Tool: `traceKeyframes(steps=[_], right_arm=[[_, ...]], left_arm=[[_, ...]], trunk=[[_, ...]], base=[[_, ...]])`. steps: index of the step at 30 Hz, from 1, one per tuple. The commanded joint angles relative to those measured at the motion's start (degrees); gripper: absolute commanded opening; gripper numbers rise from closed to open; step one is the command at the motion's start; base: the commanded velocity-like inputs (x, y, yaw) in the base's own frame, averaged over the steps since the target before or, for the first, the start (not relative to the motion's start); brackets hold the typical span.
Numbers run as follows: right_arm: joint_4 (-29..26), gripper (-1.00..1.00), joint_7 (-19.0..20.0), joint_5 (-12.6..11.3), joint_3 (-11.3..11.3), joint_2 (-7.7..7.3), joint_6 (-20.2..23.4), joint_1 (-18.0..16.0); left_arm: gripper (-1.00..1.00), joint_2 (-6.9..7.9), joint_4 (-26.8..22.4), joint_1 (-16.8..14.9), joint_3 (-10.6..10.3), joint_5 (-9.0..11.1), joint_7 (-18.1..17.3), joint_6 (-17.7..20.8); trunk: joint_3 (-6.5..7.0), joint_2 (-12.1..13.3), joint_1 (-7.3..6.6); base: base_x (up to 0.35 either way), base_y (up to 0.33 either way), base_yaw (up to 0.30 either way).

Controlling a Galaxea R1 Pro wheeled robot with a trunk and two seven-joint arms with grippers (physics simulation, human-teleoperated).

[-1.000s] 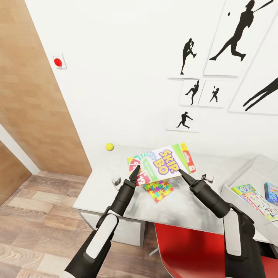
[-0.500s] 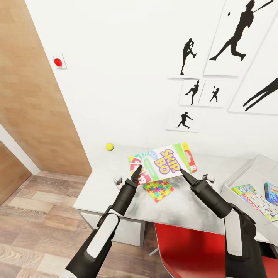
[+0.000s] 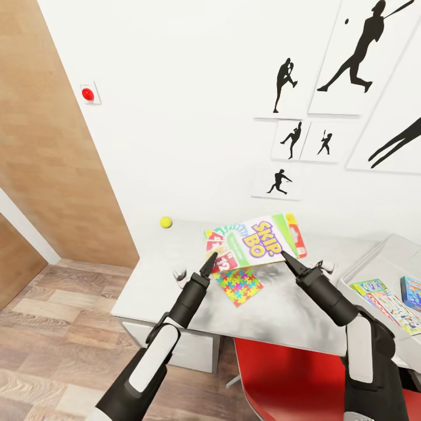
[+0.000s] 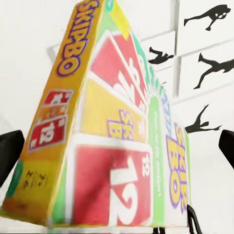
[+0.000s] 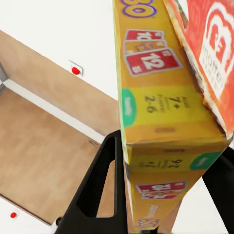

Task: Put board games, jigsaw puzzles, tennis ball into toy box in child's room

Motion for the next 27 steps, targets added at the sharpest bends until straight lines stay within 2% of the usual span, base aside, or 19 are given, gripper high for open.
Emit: traceKeyframes(steps=[1,6,10,14,15,18,19,22,25,26,27], right_arm=[[0.03,-1.0,-0.06,0.62,-0.75,0.04,-0.48,-0.37],[0.02,-1.0,-0.53,-0.05,-2.27,0.01,-0.38,-0.98],[0.02,-1.0,-0.78,-0.87,-3.5,-0.41,-0.29,-1.41],[0.02,-1.0,-1.0,-2.74,-4.34,-2.51,0.06,-1.72],[0.02,-1.0,-1.0,-2.74,-4.34,-2.51,0.06,-1.72],[0.13,-1.0,-2.0,-3.78,-4.65,-4.44,1.22,-1.98],[0.13,-1.0,-2.0,-3.78,-4.65,-4.44,1.22,-1.98],[0.16,-1.0,-4.72,-4.38,-4.82,-5.93,2.7,-2.72],[0.26,-1.0,-8.4,-4.67,-4.94,-7.26,4.62,-4.83],[0.26,-1.0,-8.4,-4.67,-4.94,-7.26,4.62,-4.83],[0.33,-1.0,-9.56,-4.73,-4.97,-7.91,5.78,-5.75]], left_arm=[[1.0,0.29,-0.02,-0.07,-0.16,0.4,-0.35,-0.25],[1.0,0.92,-0.05,-0.07,-0.08,0.49,-0.45,-0.19],[1.0,1.96,-0.13,-0.09,0.03,0.52,-0.51,0.22],[1.0,4.37,-0.17,-0.12,0.22,0.63,-0.68,1.48],[1.0,4.37,-0.17,-0.12,0.22,0.63,-0.68,1.48],[1.0,6.19,-0.37,-0.14,1.14,0.86,-1.55,2.66],[1.0,6.19,-0.37,-0.14,1.14,0.86,-1.55,2.66],[1.0,7.28,-0.53,-0.16,2.22,0.97,-2.99,4.79],[1.0,7.86,-0.65,-0.31,3.3,0.88,-3.84,7.29],[1.0,7.86,-0.65,-0.31,3.3,0.88,-3.84,7.29],[1.0,8.0,-0.67,-0.39,3.77,0.84,-3.99,8.01]], trunk=[[-0.1,-0.11,0.03],[-0.1,-0.11,0.03],[-0.1,-0.11,0.03],[-0.1,-0.11,0.03],[-0.1,-0.11,0.03],[-0.1,-0.11,0.03],[-0.1,-0.11,0.03],[-0.1,-0.11,0.03],[-0.1,-0.11,0.03],[-0.1,-0.11,0.03],[-0.1,-0.11,0.03]], base=[[0.0,0.0,0.0],[0.0,0.0,0.0],[0.0,0.0,0.0],[0.0,0.0,0.0],[0.0,0.0,0.0],[0.0,0.0,0.0],[0.0,0.0,0.0],[0.0,0.0,0.0],[0.0,0.0,0.0],[0.0,0.0,0.0],[0.0,0.0,0.0]])
